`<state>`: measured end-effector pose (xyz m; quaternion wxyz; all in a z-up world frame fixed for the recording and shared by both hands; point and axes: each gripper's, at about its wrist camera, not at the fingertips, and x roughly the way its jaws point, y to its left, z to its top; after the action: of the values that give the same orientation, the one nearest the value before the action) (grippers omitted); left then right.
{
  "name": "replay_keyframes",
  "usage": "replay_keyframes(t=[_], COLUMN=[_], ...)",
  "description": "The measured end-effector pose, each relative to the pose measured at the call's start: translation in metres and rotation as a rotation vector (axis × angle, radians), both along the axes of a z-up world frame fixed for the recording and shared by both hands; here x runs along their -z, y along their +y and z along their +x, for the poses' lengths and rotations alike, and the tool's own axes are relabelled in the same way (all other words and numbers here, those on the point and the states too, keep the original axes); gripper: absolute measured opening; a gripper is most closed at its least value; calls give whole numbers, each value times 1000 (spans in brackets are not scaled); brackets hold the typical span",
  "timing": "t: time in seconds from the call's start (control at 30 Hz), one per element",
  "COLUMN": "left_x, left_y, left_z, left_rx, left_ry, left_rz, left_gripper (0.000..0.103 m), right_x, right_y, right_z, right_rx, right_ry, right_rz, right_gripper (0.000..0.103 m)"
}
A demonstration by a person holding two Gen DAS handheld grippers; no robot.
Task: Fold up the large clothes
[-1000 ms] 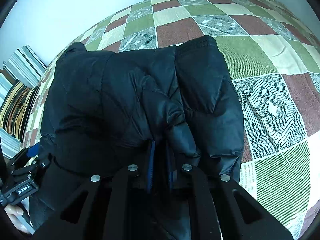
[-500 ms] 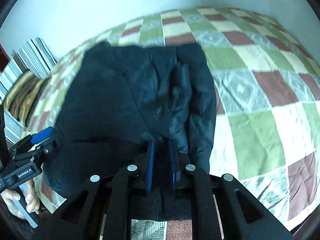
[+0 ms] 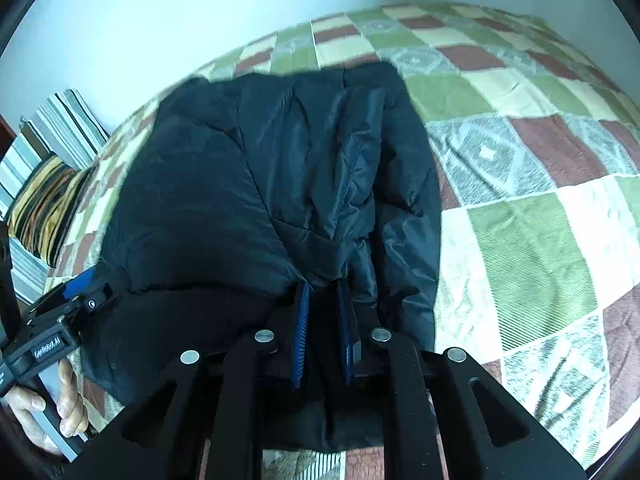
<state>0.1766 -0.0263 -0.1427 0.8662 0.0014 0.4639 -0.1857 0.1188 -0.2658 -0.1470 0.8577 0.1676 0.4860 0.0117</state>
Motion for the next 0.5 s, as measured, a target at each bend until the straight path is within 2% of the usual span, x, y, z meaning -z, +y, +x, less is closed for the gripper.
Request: replay_keyframes(t=[0.07,0.1,0.13,0.2,0.33,0.47,0.5], left_x=[-11,-16,-21,-24,-12,7,9], left_y=[10,17,26,41,59,55,54], left_z=[-5,-7,-10,-10,-8,-5,-6], left_rx=[-30,-45,-62,-85,-106,-102,-97], left_ry=[-35,-54,-68,-61,31,91,93], left_rz=[-18,-30,-52,-101,-219,-246,-255], left_gripper=[80,81,83,90,92,92,92], right_x=[-12,-21,-29,-37,-29,-6,-2], right_y=[-4,-8,-12,-19,-31,-26,-24], right_z=[-7,-13,-18,-24,-22,-15,-14], right_rx=[19,35,49,57,75,62,57], right_ry=[-34,-66,-94,-107,-72,-12,-3], right_rz=[3,7,8,11,90,90,84], right_gripper=[36,56,64,65,66,66,70])
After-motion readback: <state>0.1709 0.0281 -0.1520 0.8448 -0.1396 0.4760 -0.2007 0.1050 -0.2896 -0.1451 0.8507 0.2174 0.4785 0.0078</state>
